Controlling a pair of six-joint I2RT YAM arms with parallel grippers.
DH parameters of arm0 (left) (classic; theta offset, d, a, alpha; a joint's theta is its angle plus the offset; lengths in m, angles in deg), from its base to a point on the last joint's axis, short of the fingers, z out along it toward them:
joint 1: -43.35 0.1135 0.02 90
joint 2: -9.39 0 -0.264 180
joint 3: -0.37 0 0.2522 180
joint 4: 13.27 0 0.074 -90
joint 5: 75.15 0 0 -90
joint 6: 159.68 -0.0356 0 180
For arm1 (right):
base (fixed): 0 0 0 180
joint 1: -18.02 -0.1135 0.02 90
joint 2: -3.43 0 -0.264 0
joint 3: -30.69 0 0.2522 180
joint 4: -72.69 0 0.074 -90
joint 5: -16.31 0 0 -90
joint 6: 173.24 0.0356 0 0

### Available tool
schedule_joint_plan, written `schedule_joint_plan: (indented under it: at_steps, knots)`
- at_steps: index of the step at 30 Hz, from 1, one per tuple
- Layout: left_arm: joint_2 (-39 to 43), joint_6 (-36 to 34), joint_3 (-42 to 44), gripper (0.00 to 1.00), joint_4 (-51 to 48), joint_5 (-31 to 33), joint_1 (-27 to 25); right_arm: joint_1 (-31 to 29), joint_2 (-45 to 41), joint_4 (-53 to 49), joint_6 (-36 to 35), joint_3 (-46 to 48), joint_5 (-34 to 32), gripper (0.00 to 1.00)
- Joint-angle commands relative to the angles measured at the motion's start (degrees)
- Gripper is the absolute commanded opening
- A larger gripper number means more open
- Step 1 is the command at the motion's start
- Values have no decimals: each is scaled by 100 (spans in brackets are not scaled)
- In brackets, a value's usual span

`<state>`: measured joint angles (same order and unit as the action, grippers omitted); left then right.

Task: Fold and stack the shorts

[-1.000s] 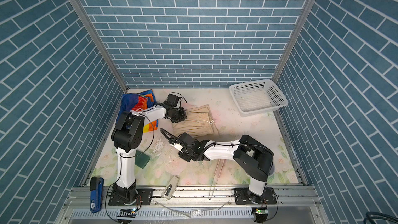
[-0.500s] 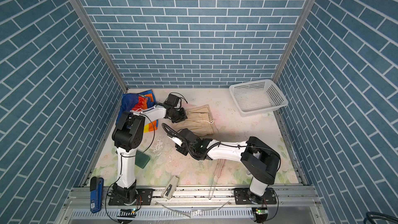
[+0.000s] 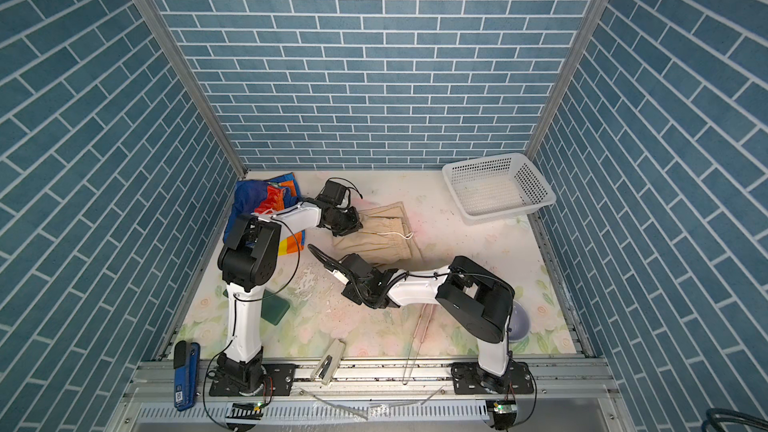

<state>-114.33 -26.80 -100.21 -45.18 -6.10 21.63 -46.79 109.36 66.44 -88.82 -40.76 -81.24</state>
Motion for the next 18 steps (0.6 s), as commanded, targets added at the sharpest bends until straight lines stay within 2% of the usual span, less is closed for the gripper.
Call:
schedule_joint_plan:
  at_steps: [1, 5, 9, 18]
  knots:
    - [-296, -68, -73, 22, -139, 67, 20, -4, -385, -341, 368, -61, 281, 0]
    - [-408, -105, -187, 22, -193, 74, 25, -175, -842, -756, 558, 139, 685, 0]
    - [-563, -159, -345, 23, -279, 109, 22, -475, -1073, -1196, 506, 351, 730, 0]
    - [-630, -187, -440, 22, -381, 100, 18, -557, -468, -1555, 618, 148, 1197, 1]
